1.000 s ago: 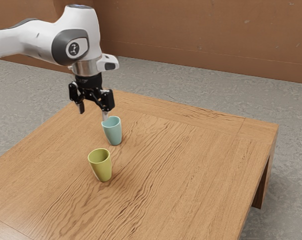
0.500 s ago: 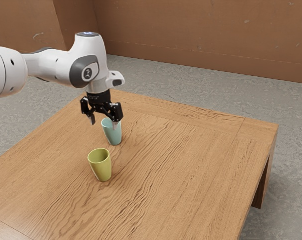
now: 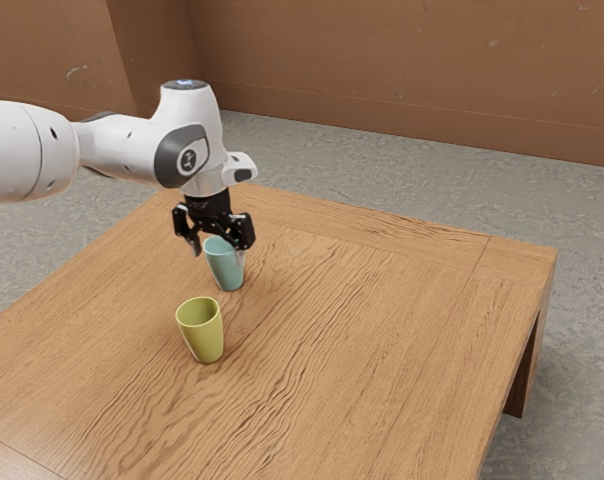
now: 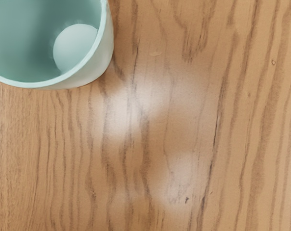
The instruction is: Place the left cup onto the right cup
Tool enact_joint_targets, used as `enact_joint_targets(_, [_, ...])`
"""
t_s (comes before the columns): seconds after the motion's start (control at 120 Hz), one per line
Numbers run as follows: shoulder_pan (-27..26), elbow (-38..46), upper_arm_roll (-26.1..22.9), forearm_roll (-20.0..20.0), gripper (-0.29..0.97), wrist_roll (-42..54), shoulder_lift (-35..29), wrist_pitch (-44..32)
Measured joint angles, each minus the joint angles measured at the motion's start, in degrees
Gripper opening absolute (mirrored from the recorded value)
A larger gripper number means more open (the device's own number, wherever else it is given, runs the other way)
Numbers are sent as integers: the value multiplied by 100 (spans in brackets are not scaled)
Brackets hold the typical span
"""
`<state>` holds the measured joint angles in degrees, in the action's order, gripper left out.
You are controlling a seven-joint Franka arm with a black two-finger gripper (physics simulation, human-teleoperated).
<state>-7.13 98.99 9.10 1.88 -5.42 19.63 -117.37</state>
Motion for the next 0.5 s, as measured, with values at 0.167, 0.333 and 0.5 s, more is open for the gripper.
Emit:
enact_joint_targets(0.167, [5, -431, -8, 5, 66, 10, 308, -2])
enact_joint_targets(0.333, [97, -559, -74, 42, 66, 17, 477, -2])
enact_joint_targets(0.5, [129, -773, -79, 82, 66, 23, 686, 17])
